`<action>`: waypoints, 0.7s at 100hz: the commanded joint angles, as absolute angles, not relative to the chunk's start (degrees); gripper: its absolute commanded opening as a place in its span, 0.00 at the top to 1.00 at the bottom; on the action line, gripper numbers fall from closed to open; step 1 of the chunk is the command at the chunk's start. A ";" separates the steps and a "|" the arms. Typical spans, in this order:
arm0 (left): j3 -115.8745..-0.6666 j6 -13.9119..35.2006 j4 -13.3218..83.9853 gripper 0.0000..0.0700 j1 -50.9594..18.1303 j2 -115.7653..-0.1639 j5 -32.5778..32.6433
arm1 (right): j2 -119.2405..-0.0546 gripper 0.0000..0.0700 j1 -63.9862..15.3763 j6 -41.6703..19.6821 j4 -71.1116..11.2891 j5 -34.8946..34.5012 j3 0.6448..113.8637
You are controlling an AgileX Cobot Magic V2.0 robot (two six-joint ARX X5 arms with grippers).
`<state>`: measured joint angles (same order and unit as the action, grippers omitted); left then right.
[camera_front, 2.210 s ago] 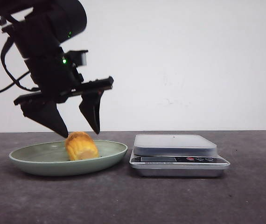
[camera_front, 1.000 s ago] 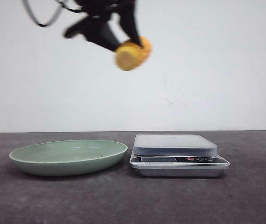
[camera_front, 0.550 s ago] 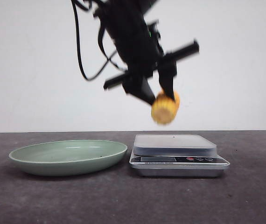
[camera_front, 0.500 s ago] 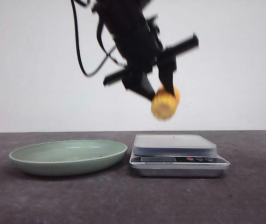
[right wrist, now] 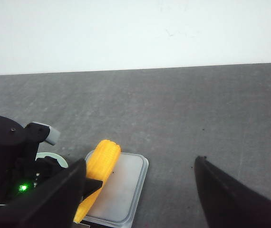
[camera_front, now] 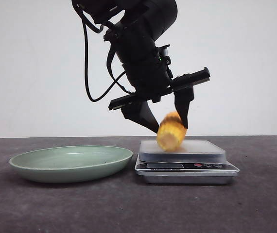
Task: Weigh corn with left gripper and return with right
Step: 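Lift the corn with the left gripper and carry it over the scale, then lower the corn onto the scale, open the left gripper and withdraw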
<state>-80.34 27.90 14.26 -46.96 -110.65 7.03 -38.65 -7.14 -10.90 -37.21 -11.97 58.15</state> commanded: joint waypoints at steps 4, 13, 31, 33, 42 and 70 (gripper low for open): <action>-82.00 27.73 13.63 0.44 -47.68 -112.03 7.14 | -38.83 0.35 -7.38 -10.52 -36.97 -12.03 59.35; -82.00 27.75 13.61 0.44 -47.70 -112.03 7.14 | -38.83 0.35 -7.40 -10.52 -37.15 -12.05 59.35; -82.00 27.75 13.32 0.44 -47.72 -112.03 7.11 | -38.81 0.35 -7.40 -10.50 -37.56 -12.03 59.35; -82.00 27.73 13.21 0.44 -47.75 -112.03 7.14 | -38.81 0.35 -7.40 -10.50 -37.58 -12.03 59.35; -82.21 27.64 13.41 0.44 -47.81 -111.46 7.14 | -38.81 0.35 -7.40 -10.48 -37.76 -12.03 59.35; -82.87 21.43 14.28 0.44 -47.42 -99.59 9.58 | -38.83 0.35 -7.44 -10.50 -37.76 -12.03 59.35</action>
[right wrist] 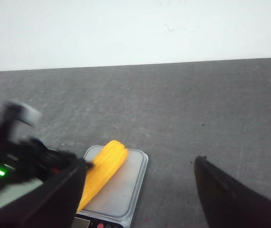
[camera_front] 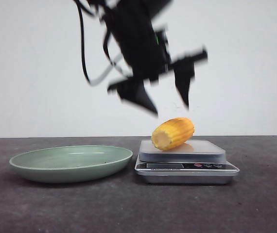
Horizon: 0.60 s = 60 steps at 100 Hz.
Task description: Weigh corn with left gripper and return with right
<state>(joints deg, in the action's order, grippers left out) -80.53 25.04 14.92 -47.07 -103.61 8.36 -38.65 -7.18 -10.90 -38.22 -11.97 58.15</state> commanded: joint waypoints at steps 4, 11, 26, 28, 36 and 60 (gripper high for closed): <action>-82.87 19.90 14.76 0.44 -47.11 -97.01 10.24 | -38.83 0.35 -7.44 -10.50 -37.76 -12.03 59.35; -82.87 17.04 16.82 0.44 -45.98 -92.03 11.92 | -38.83 0.35 -7.44 -10.48 -37.76 -12.03 59.35; -82.87 12.49 25.23 0.44 -41.10 -80.53 15.46 | -38.83 0.35 -7.42 -10.46 -37.74 -12.03 59.35; -82.87 12.21 26.59 0.44 -40.21 -78.94 15.46 | -38.83 0.35 -7.42 -10.46 -37.71 -12.03 59.35; -82.87 11.44 31.68 0.44 -36.01 -72.49 15.46 | -38.83 0.35 -7.42 -10.55 -37.45 -12.08 59.35; -82.87 9.52 43.33 0.44 -23.42 -53.30 15.64 | -39.77 0.35 -7.92 -11.66 -36.64 -14.22 59.35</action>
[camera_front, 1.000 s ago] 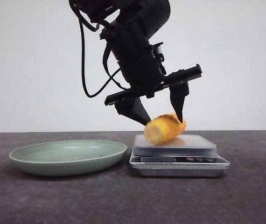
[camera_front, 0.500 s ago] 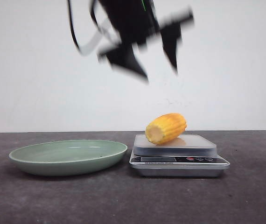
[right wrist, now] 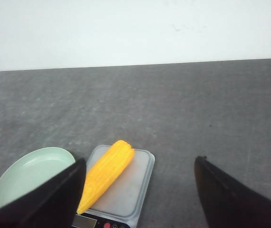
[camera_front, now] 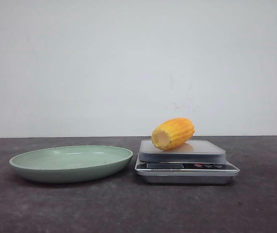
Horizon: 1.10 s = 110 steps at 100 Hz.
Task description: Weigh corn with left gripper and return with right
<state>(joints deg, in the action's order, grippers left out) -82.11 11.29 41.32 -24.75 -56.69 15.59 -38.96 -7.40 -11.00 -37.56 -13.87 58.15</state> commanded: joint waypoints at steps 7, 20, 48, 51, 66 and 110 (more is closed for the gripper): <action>-82.83 9.48 47.13 0.44 -21.21 -48.12 15.66 | -40.58 0.33 -8.73 -12.05 -36.27 -15.09 59.35; -82.39 10.68 53.36 0.44 -19.92 -39.27 15.66 | -42.85 0.33 -11.20 -13.06 -35.09 -14.98 59.35; -79.00 15.57 64.23 0.44 -19.94 -26.02 14.87 | -52.31 0.33 -21.50 -15.97 -27.14 -11.51 59.35; -78.52 15.77 65.25 0.44 -19.92 -25.28 14.85 | -53.69 0.33 -22.92 -16.03 -26.11 -10.44 59.35; -74.72 16.62 67.26 0.44 -19.88 -21.54 12.51 | -60.97 0.33 -29.30 -16.08 -20.82 -3.33 59.35; -66.32 18.74 70.04 0.44 -19.88 -12.78 11.40 | -82.15 0.18 -33.69 -17.43 -13.61 1.56 59.35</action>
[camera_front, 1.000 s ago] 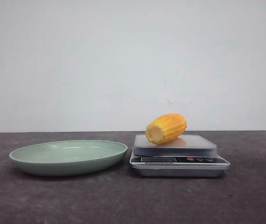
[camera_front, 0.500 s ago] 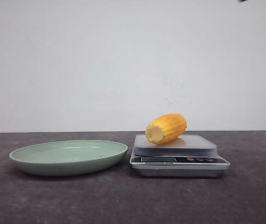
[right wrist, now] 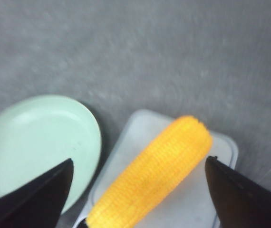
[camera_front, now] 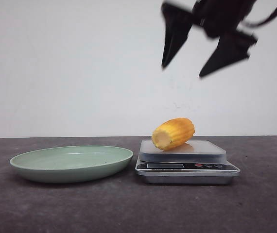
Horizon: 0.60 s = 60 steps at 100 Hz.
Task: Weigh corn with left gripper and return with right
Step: 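Lower the right gripper onto the corn on the scale and close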
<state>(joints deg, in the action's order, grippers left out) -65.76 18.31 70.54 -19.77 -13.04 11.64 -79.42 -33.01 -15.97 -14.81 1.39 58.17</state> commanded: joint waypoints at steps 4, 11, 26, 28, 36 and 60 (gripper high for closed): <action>-66.32 18.74 70.13 0.44 -19.88 -12.69 11.38 | -83.77 0.18 -33.87 -17.58 -13.13 1.80 59.35; -66.32 18.72 70.17 0.44 -19.88 -12.69 11.38 | -86.37 0.18 -34.28 -18.22 -12.05 2.48 59.35; -66.28 18.70 71.26 0.44 -19.88 -12.69 11.40 | -90.24 0.18 -34.44 -20.32 -11.07 3.16 59.35; -66.26 18.70 71.40 0.44 -19.88 -12.69 11.42 | -90.59 0.18 -34.44 -20.43 -10.79 3.31 59.35; -66.26 18.70 72.18 0.44 -19.88 -12.69 11.42 | -92.01 0.18 -34.44 -20.84 -10.35 4.95 59.35; -66.17 18.52 73.87 0.44 -19.88 -12.69 11.57 | -94.41 0.18 -34.44 -22.15 -10.72 6.07 59.35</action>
